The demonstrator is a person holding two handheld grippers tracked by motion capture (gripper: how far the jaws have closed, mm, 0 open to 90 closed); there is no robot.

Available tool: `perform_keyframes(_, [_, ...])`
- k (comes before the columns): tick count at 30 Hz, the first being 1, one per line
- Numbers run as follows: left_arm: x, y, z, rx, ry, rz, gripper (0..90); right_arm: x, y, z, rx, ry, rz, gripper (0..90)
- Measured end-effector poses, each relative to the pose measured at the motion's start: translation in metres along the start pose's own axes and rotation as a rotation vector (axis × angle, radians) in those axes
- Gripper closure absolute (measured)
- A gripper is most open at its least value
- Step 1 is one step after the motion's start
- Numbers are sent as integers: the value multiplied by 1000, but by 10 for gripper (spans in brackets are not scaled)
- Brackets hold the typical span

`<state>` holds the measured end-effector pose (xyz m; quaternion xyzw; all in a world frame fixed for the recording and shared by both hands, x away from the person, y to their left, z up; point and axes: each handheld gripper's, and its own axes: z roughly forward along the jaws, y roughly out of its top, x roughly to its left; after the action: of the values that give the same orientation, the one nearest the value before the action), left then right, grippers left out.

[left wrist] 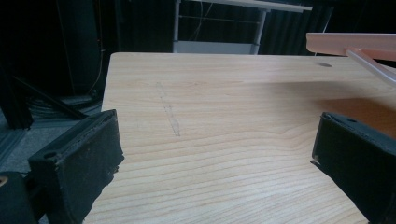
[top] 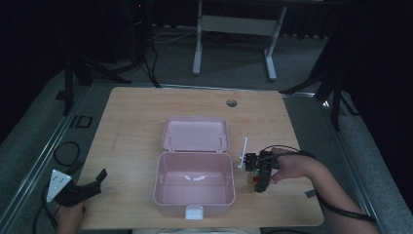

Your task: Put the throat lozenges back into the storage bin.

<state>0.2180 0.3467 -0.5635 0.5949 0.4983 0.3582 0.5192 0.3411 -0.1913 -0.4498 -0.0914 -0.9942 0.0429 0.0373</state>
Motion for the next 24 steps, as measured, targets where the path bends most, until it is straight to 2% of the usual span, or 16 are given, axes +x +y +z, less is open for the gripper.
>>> perform_keyframes(7, [0,0,0,-1,1,-3,19,15,-2,-41,-43,-17,-22,201])
perform_keyframes(12, [0,0,0,1,1,-1,20,24,1,-65,-38,-44,-23,201])
perform_keyframes(15, [0,0,0,0,-2,-4,20,29,7,-73,-33,-47,-20,201])
perform_keyframes(24, [0,0,0,1,-4,-6,20,47,37,-90,-62,-28,-104,201])
